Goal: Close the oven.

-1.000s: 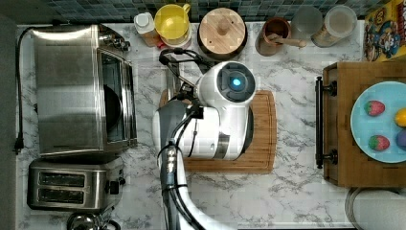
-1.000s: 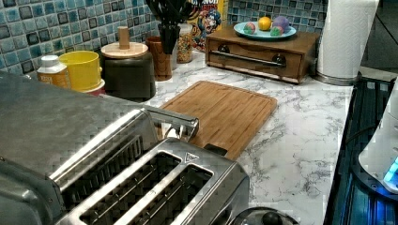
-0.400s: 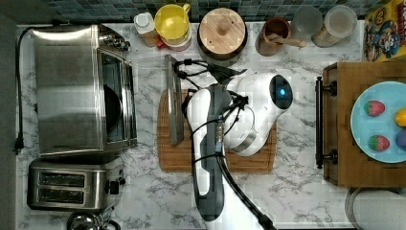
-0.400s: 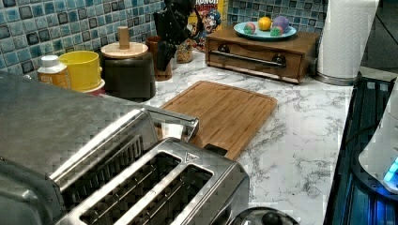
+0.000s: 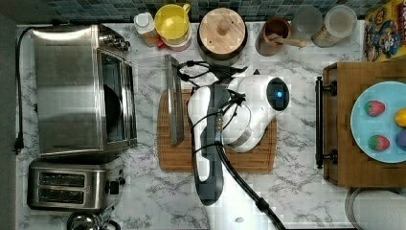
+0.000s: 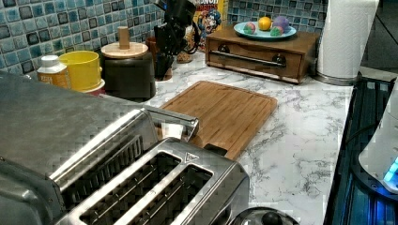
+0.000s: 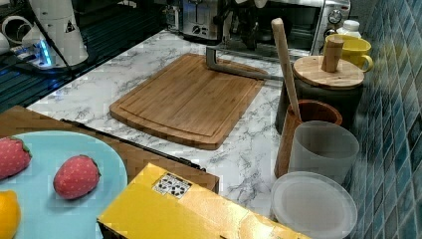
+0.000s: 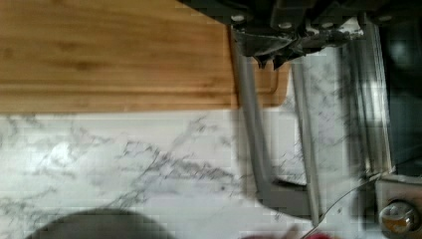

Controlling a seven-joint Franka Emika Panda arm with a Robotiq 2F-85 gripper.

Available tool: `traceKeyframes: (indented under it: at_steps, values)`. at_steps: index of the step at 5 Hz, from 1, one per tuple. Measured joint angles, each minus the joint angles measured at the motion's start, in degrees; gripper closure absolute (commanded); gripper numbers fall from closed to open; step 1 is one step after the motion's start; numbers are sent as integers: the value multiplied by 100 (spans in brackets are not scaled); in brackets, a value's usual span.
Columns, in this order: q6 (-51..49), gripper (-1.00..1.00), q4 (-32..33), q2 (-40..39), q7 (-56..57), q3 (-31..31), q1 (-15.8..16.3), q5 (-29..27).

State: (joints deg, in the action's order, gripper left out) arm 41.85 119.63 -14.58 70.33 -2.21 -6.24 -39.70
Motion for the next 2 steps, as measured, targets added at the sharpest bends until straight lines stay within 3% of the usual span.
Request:
traceKeyframes:
  at_steps: [2]
  values:
    - [232,100,-11,-452,22,-310,32,-269]
